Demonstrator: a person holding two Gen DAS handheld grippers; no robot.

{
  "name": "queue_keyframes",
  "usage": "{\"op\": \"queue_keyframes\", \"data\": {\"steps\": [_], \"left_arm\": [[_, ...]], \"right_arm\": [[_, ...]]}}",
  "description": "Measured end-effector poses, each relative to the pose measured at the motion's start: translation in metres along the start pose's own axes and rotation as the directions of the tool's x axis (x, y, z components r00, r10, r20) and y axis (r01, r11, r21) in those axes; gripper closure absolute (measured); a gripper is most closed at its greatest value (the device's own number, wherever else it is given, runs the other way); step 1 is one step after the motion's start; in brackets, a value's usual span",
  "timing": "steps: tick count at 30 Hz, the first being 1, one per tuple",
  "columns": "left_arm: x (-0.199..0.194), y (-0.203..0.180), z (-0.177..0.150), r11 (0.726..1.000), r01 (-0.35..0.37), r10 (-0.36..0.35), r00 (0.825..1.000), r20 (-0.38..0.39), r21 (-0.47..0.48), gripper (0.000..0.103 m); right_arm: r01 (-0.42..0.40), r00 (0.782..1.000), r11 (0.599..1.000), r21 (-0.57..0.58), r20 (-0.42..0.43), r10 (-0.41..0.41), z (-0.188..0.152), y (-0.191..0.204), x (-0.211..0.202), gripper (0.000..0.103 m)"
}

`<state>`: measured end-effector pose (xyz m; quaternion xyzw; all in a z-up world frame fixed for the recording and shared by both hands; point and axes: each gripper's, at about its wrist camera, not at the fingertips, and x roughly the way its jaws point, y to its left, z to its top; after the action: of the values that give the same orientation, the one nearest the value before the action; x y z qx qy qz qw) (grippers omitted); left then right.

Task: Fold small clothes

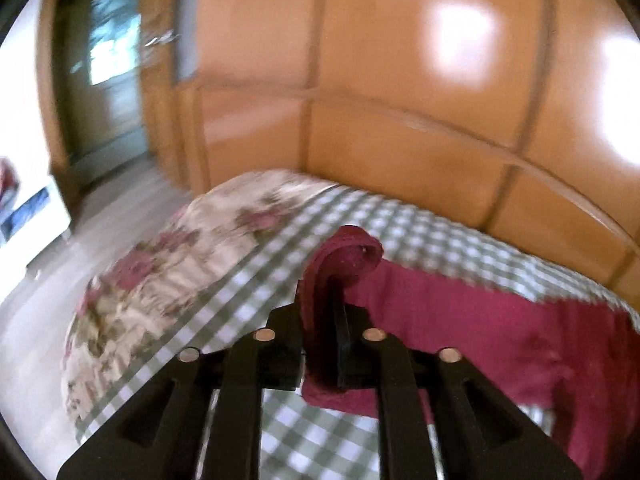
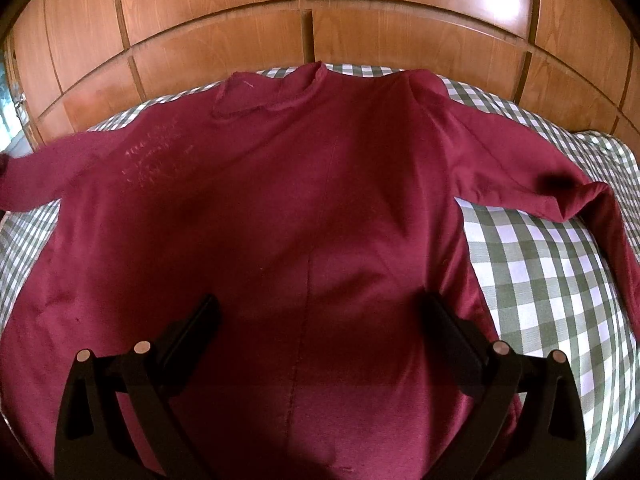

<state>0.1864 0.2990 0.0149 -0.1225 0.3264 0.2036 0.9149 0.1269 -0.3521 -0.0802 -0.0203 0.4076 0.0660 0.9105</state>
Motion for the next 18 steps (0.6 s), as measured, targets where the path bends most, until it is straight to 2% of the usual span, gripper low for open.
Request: {"op": "queue_keyframes", "data": {"steps": [1, 2, 3, 5, 7, 9, 11, 13, 14, 15, 16, 17, 18], "left_arm": [[0.004, 0.005, -0.002, 1.0, -0.008, 0.008, 1.0, -0.009, -0.028, 0.052], [0.006, 0.009, -0.006, 0.998, -0.014, 0.014, 1.0, -0.013, -0.055, 0.037], [0.004, 0.012, -0.013, 0.996, -0.021, 0.021, 1.0, -0.001, -0.091, 0.018], [-0.004, 0.01, -0.029, 0.994, 0.014, -0.01, 0.999, 0.039, -0.108, 0.018], [-0.01, -0.002, -0.046, 0.995, 0.062, -0.06, 0.998, 0.02, -0.079, 0.018], [-0.019, -0.02, -0.068, 0.984, 0.17, -0.171, 0.985, -0.026, -0.052, 0.017], [-0.029, -0.04, -0.091, 0.958, 0.286, -0.286, 0.954, -0.087, -0.016, 0.018], [-0.046, -0.062, -0.118, 0.912, 0.409, -0.399, 0.903, -0.158, 0.039, 0.018], [-0.058, -0.074, -0.136, 0.879, 0.47, -0.449, 0.872, -0.196, 0.075, 0.018], [-0.065, -0.081, -0.146, 0.859, 0.501, -0.472, 0.853, -0.223, 0.1, 0.018], [-0.076, -0.091, -0.163, 0.821, 0.554, -0.509, 0.819, -0.264, 0.137, 0.018], [-0.083, -0.095, -0.171, 0.799, 0.582, -0.529, 0.8, -0.282, 0.153, 0.018], [-0.094, -0.102, -0.186, 0.76, 0.624, -0.556, 0.769, -0.316, 0.18, 0.018]], "right_arm": [[0.001, 1.0, 1.0, 0.0, 0.0, -0.001, 0.0, 0.0, 0.0, 0.002], [0.001, 1.0, 1.0, 0.0, 0.001, -0.001, -0.001, 0.0, 0.0, 0.002], [0.0, 1.0, 1.0, 0.001, 0.002, 0.0, -0.001, 0.0, 0.0, 0.002], [-0.004, 1.0, 1.0, 0.004, 0.004, 0.004, -0.002, -0.001, 0.0, 0.002], [-0.006, 1.0, 1.0, 0.008, 0.015, 0.006, -0.003, -0.002, -0.001, 0.002], [-0.013, 0.999, 1.0, 0.018, 0.035, 0.012, -0.003, -0.003, -0.004, 0.002], [-0.042, 0.996, 0.998, 0.051, 0.079, 0.038, -0.004, -0.009, -0.014, 0.002], [-0.099, 0.985, 0.987, 0.124, 0.15, 0.08, -0.007, -0.024, -0.033, 0.003], [-0.128, 0.978, 0.979, 0.157, 0.182, 0.099, -0.009, -0.034, -0.044, 0.003], [-0.154, 0.971, 0.97, 0.186, 0.21, 0.114, -0.012, -0.045, -0.056, 0.004], [-0.16, 0.968, 0.967, 0.196, 0.222, 0.115, -0.014, -0.054, -0.066, 0.007], [-0.153, 0.968, 0.969, 0.194, 0.226, 0.108, -0.017, -0.062, -0.076, 0.012], [-0.149, 0.969, 0.971, 0.185, 0.221, 0.107, -0.022, -0.07, -0.086, 0.015]]}}
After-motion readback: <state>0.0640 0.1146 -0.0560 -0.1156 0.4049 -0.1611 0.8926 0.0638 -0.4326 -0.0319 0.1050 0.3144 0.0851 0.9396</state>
